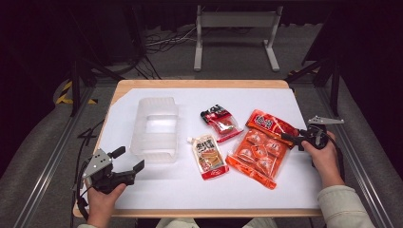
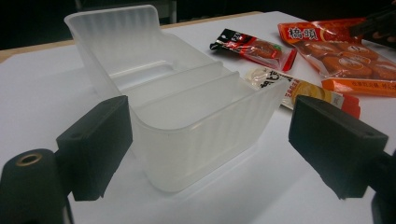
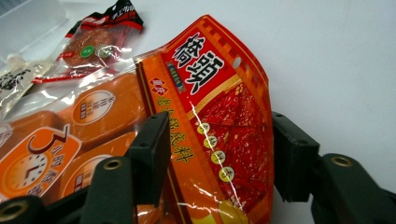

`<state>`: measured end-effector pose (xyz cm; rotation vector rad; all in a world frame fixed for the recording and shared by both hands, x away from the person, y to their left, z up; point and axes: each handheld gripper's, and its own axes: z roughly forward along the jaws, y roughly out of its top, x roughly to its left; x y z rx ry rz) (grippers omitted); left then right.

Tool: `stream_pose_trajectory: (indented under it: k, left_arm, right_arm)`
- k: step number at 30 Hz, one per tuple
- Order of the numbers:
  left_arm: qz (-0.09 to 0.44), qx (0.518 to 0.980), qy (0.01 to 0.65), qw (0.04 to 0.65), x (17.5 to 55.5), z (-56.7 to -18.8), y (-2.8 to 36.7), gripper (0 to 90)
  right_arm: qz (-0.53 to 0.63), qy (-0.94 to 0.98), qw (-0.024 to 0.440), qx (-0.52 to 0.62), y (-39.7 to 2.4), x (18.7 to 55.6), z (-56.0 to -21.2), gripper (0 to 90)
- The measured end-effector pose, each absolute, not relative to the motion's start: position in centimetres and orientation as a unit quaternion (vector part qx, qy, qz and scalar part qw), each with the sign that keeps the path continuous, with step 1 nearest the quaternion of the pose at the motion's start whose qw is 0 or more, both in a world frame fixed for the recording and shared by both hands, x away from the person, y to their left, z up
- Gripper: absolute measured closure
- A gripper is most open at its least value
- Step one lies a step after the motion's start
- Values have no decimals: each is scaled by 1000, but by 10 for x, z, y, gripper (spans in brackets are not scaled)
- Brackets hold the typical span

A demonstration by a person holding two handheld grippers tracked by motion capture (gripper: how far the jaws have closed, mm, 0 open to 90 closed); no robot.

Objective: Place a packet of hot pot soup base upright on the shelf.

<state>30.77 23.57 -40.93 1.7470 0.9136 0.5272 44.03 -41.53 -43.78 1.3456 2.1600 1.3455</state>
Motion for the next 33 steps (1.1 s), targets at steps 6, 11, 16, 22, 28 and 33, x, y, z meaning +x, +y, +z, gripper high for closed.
stream_pose_trajectory:
  k: [6, 11, 16, 22, 28, 33]
  left_arm:
    - [221, 737, 374, 518, 308, -410, 233, 138]
    - [218, 738, 373, 519, 308, -410, 231, 138]
    - [216, 740, 371, 519, 308, -411, 229, 138]
    - [216, 740, 370, 519, 308, -411, 230, 139]
    - [215, 743, 367, 517, 308, -411, 229, 150]
    - [214, 743, 369, 516, 308, -411, 228, 152]
  right_arm:
    - [483, 747, 104, 444, -417, 441, -437, 590]
    - [484, 755, 85, 434, -413, 444, -440, 618]
    - [452, 778, 91, 427, -403, 447, -441, 645]
    - [433, 774, 98, 452, -401, 450, -442, 752]
    - [407, 775, 142, 462, -396, 449, -441, 887]
    - [402, 773, 150, 466, -395, 447, -436, 900]
